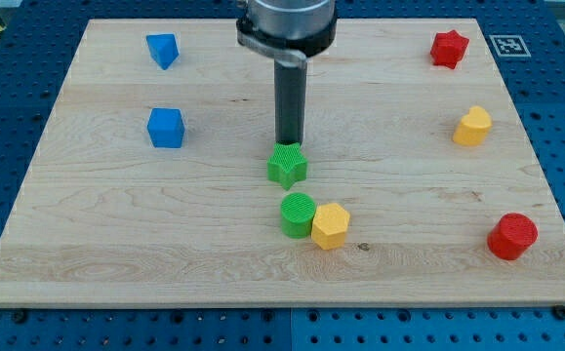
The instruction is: Move the yellow heart to the vertical top right of the yellow hexagon
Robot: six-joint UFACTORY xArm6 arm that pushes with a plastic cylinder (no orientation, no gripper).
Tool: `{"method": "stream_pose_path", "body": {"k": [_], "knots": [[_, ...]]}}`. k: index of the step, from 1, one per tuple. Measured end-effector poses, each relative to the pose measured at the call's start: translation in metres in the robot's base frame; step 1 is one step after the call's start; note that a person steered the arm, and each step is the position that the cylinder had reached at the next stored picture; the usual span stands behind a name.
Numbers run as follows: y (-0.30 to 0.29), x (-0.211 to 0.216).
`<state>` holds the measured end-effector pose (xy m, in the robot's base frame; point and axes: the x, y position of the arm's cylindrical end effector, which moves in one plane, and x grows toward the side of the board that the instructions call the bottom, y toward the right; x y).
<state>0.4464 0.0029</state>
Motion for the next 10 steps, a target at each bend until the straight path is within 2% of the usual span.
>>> {"method": "stream_pose_path", "body": {"k": [1,2,3,4,5,6,7,8,10], "knots": [[0.007,0.029],[0.009,0.031],[0.009,-0.03],[0.052,-0.089],[0.131,-0.114],[0.225,-0.12],[0.288,-0.087],[0.275,-0.047],[0.114,0.02]]}}
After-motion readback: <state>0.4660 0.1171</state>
